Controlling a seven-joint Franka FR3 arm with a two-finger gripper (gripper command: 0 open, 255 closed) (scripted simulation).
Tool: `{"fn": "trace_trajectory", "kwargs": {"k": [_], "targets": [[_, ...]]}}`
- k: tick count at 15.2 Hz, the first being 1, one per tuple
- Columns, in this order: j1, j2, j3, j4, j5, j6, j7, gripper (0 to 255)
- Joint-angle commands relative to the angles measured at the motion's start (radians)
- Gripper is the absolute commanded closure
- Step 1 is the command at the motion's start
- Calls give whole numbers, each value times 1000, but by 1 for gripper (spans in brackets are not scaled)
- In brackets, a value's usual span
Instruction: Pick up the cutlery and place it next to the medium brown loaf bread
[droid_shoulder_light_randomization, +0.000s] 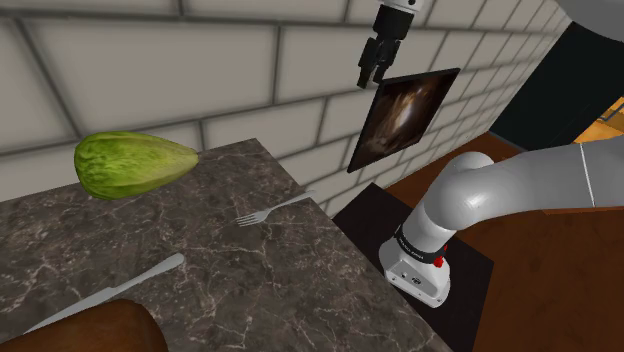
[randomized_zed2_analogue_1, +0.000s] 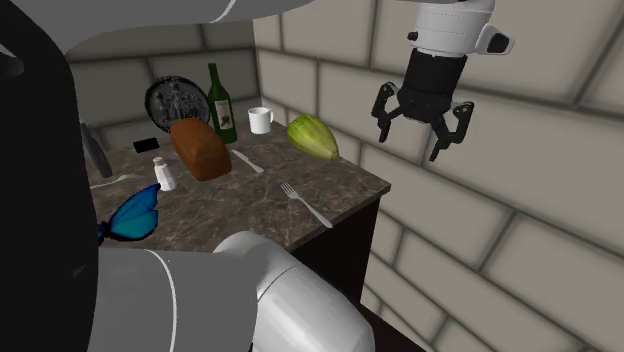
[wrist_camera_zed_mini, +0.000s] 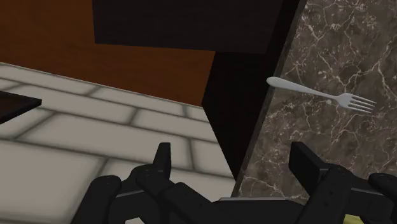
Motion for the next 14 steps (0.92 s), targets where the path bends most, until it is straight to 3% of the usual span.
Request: {"fn": "trace_trajectory", "kwargs": {"k": [1,14], "targets": [[0,0,0,0,0,0,0,0],[212,161,132,-154,73,333,-187,0]]}}
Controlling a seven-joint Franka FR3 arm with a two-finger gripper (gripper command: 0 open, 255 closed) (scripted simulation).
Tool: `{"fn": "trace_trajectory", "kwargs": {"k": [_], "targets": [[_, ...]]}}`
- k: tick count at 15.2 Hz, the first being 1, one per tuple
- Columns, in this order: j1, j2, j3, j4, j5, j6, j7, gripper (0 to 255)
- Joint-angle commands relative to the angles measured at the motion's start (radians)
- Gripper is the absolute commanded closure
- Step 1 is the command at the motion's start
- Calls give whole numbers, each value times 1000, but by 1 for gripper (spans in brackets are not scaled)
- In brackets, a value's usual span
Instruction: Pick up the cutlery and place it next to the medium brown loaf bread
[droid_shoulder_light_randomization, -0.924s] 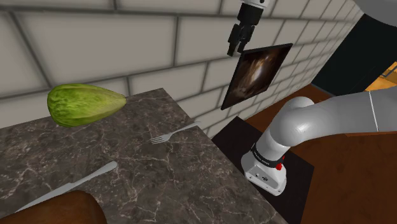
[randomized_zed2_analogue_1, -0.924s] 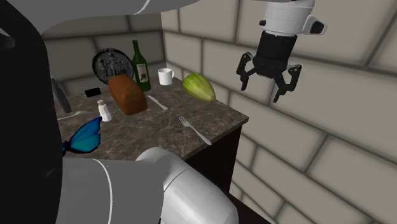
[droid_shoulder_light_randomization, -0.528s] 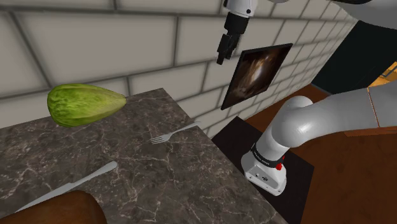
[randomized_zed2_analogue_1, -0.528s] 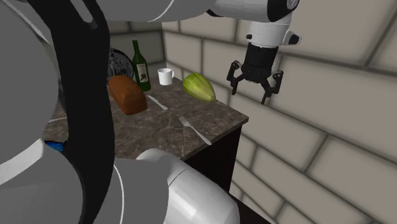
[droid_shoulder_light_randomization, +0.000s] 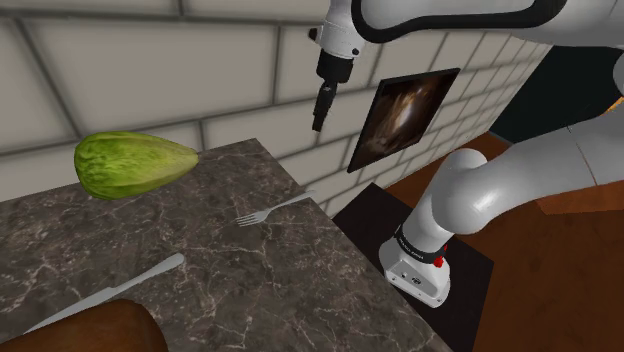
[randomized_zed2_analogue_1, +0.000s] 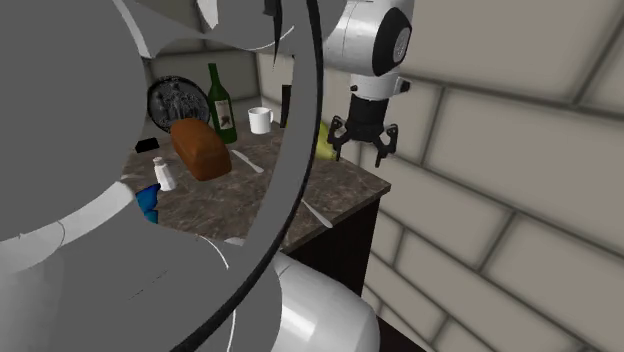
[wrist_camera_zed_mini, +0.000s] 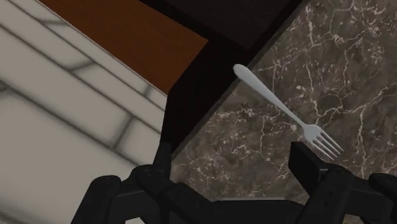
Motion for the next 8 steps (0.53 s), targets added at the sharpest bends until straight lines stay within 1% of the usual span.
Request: {"fn": "trace_trajectory", "kwargs": {"k": [1,8], "targets": [[32,42,21,-10,10,56,-31,0],[142,161,103,-56,39,233,-127,0]]}}
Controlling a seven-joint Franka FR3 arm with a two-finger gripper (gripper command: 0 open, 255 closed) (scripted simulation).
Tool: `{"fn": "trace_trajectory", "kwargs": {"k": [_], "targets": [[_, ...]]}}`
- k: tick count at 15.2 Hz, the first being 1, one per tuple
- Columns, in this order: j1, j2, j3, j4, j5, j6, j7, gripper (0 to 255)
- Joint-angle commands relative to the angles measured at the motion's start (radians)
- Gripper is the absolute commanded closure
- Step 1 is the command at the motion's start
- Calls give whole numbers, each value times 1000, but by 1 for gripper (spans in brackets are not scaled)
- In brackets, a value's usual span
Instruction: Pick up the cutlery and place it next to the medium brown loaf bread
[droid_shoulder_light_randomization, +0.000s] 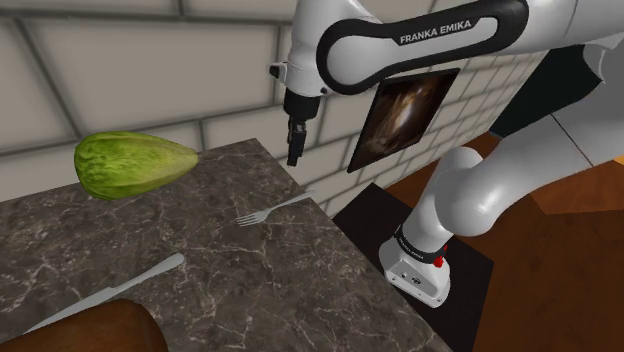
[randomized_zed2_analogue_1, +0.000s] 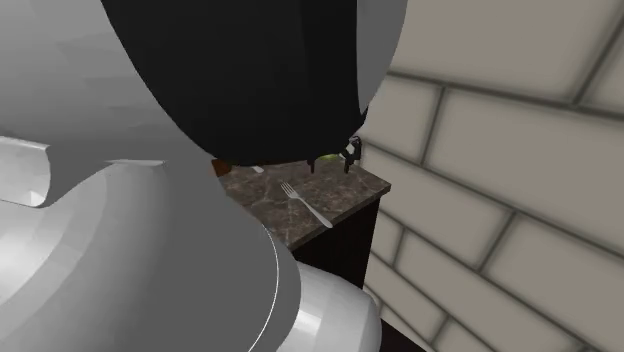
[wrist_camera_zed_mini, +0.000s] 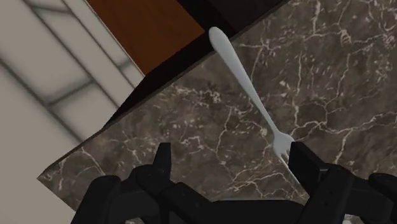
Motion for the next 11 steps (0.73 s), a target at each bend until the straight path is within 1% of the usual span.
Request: {"fn": "trace_trajectory", "kwargs": {"k": [1,9,11], "targets": [[32,32,25,-7,7,43,-26,0],[144,190,126,-35,15,243,-122,0],[145,202,129,-41,14,261,-122,0]]}}
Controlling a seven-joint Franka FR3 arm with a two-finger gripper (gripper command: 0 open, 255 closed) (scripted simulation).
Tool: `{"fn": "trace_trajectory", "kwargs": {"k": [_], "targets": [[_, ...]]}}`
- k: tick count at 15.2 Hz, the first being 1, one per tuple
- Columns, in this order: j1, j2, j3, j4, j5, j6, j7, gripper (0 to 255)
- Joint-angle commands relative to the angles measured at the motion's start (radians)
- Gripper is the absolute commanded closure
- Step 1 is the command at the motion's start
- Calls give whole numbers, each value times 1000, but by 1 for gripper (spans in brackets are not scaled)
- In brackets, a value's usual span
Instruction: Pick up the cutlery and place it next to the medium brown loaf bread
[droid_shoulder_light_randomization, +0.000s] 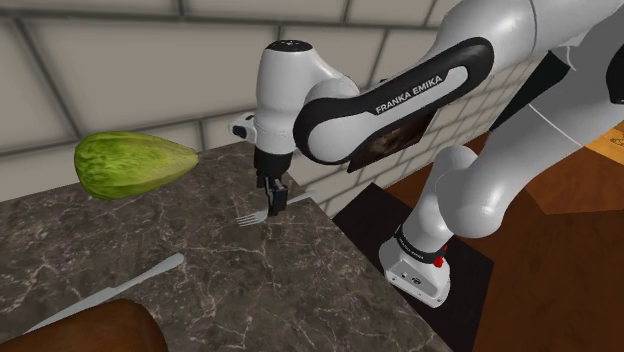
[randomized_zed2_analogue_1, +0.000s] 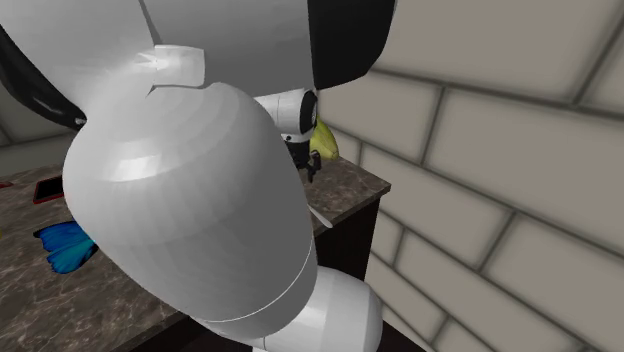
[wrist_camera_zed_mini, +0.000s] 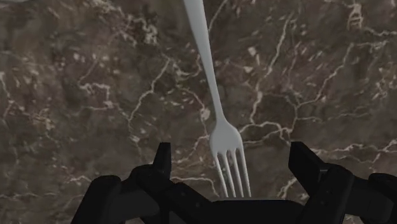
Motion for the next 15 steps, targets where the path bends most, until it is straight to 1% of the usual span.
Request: {"fn": "trace_trajectory", "kwargs": {"k": [1,6,14,15], "targets": [[3,21,6,-11,-1,34,-3,0],[1,83,17,-39,-8,123,5,0],[2,83,16,-39,-8,123,5,0],[2,83,16,-39,-8,123,5,255]]}}
